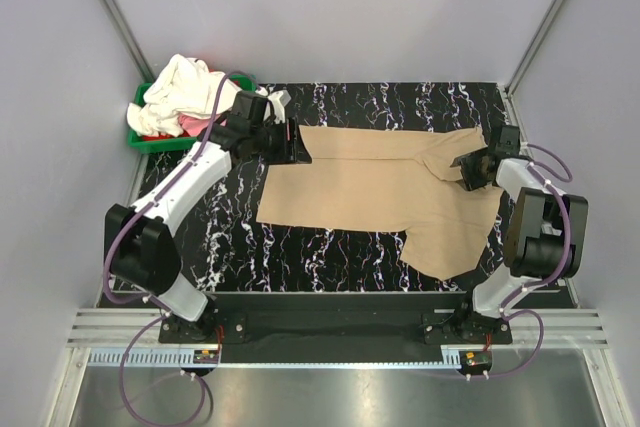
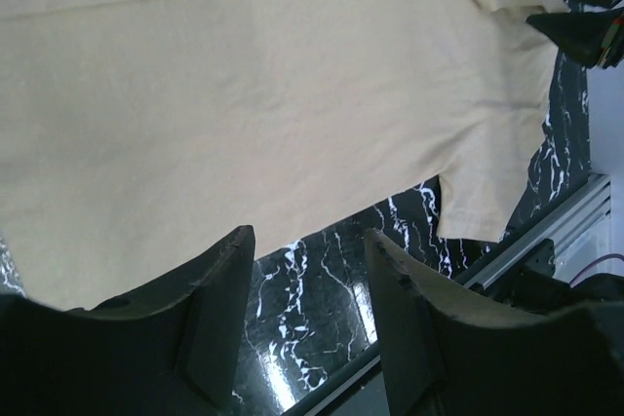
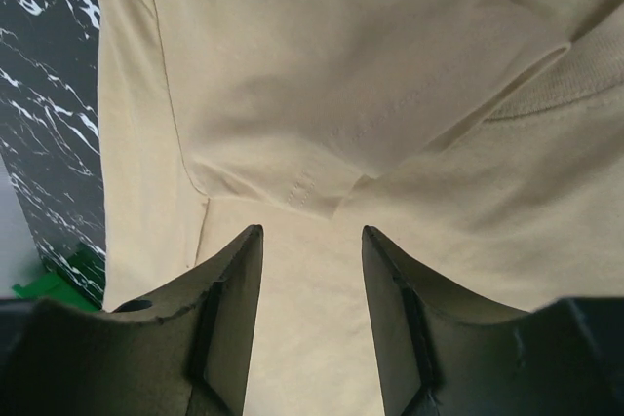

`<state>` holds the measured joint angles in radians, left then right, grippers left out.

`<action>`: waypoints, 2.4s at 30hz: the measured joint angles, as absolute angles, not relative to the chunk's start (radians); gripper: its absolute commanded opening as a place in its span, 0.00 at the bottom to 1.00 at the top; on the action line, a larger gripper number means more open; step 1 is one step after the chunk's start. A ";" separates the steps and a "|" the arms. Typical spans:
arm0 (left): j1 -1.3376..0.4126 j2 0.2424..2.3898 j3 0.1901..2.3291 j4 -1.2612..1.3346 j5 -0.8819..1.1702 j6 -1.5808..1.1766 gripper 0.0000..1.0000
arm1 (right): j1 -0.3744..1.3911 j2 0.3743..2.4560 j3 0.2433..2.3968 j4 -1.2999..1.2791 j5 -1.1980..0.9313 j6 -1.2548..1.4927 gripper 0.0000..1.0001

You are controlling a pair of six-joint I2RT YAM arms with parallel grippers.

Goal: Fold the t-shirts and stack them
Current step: Fold the tshirt

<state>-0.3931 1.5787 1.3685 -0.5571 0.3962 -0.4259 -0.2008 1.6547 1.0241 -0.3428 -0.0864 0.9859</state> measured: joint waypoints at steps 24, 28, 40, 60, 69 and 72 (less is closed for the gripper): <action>-0.391 1.571 1.354 -0.574 0.377 -0.407 0.53 | -0.175 1.808 0.998 -0.124 -0.091 1.053 0.02; -0.391 1.571 1.354 -0.575 0.377 -0.407 0.53 | -0.175 1.769 0.975 -0.118 -0.091 1.055 0.00; -0.391 1.571 1.353 -0.574 0.377 -0.407 0.53 | -0.149 1.488 0.808 -0.116 -0.088 1.173 0.00; -0.387 1.636 1.373 -0.590 0.325 -0.422 0.54 | -0.128 1.481 0.888 -0.265 -0.031 1.098 0.49; -0.374 1.955 1.667 -0.594 0.337 -0.473 0.52 | -0.348 1.673 1.196 -0.449 -0.073 0.694 0.39; -0.374 2.028 1.731 -0.578 0.367 -0.486 0.52 | -0.357 1.732 1.226 -0.479 -0.096 0.619 0.37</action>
<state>-0.3740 2.0281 1.7313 -0.5781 0.3668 -0.4858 -0.3573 1.7321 1.2263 -0.4789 -0.0959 0.6186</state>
